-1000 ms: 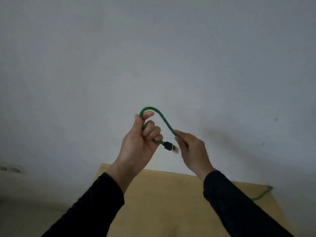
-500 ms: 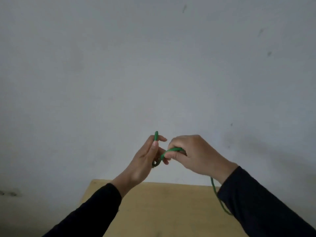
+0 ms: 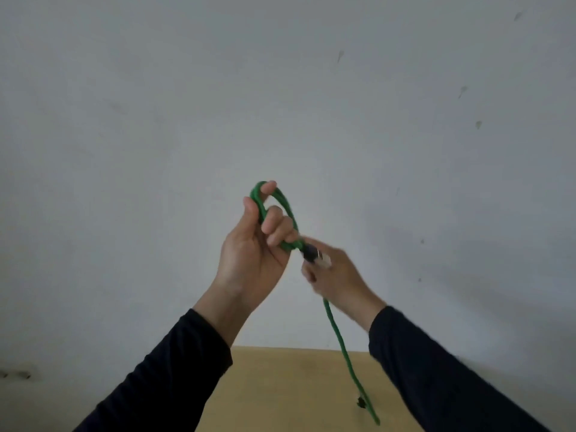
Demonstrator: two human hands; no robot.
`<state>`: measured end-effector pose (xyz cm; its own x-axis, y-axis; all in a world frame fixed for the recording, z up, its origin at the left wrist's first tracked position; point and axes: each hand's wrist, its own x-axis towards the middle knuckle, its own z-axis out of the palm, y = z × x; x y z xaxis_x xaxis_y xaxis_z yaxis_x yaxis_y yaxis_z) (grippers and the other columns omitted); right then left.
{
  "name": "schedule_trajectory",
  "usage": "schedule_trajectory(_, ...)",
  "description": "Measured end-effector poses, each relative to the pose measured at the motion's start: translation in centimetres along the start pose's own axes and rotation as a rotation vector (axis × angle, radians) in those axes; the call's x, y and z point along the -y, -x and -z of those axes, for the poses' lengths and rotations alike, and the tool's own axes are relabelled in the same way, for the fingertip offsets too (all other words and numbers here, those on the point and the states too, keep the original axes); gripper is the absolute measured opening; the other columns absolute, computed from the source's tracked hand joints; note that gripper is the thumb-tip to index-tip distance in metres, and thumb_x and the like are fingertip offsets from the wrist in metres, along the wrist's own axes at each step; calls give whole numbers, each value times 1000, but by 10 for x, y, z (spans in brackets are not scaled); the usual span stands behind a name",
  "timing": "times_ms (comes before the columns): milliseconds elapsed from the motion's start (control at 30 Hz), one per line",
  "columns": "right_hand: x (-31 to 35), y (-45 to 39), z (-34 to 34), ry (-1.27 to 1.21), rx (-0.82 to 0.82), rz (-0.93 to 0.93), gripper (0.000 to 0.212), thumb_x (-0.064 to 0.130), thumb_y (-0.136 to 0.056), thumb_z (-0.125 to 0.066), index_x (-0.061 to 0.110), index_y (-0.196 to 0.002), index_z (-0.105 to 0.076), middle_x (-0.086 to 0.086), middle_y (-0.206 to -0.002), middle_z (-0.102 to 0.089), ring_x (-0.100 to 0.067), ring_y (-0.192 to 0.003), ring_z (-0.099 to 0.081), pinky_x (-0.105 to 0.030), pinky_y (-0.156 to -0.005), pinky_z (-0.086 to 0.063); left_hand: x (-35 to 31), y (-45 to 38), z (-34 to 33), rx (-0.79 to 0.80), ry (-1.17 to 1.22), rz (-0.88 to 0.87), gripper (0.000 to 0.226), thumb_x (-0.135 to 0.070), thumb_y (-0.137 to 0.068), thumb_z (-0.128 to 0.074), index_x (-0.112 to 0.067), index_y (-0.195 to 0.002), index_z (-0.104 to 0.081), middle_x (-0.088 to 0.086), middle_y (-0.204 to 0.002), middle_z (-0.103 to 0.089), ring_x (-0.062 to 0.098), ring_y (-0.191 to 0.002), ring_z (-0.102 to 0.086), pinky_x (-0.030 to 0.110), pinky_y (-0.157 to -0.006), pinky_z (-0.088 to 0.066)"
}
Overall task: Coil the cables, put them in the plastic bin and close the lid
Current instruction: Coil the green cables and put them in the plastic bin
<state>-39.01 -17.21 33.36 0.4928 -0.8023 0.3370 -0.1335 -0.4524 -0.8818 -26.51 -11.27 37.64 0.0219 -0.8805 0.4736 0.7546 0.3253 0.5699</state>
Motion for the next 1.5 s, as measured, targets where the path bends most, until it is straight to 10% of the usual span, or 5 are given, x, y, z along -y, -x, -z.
schedule_trajectory(133,-6,29,-22,228,209,-4,27,26,-98,-41,32,-121,-53,10,-54,-41,-7,-46,-34,-20,-48,-30,-16,-15,22,-213,-238,-139,29,-33,-102,-22,-24,-105,-49,-9,-59,-48,8,-51,-40,23,-65,-35)
schedule_trajectory(400,50,19,9,608,322,175,14,29,-90,-57,19,-90,-67,8,-57,-54,-4,-42,-41,-15,-45,-32,5,22,63,-78,-1158,45,28,-34,-99,-25,-25,-114,-47,3,-78,-67,7,-63,-59,18,-57,-44)
schedule_trajectory(967,1,2,16,44,5,-39,22,31,-95,-48,41,-98,-67,6,-54,-34,-10,-47,-28,-19,-43,-25,-1,16,9,7,-82,64,49,-42,-99,-15,-19,-109,-57,-8,-49,-38,6,-42,-32,19,-53,-33)
schedule_trajectory(1267,22,37,-14,560,281,130,18,24,-94,-49,12,-93,-63,-3,-66,-59,-11,-54,-48,-23,-53,-37,5,6,57,-201,-1197,-111,40,-44,-99,-16,-30,-116,-49,1,-63,-49,14,-56,-44,35,-59,-41)
schedule_trajectory(1500,41,12,25,531,222,252,8,23,-79,-71,17,-84,-74,11,-70,-55,-1,-63,-51,-11,-60,-36,27,33,53,46,-1066,214,45,-42,-99,-28,-10,-74,-48,-4,-51,-44,14,-47,-37,27,-49,-37)
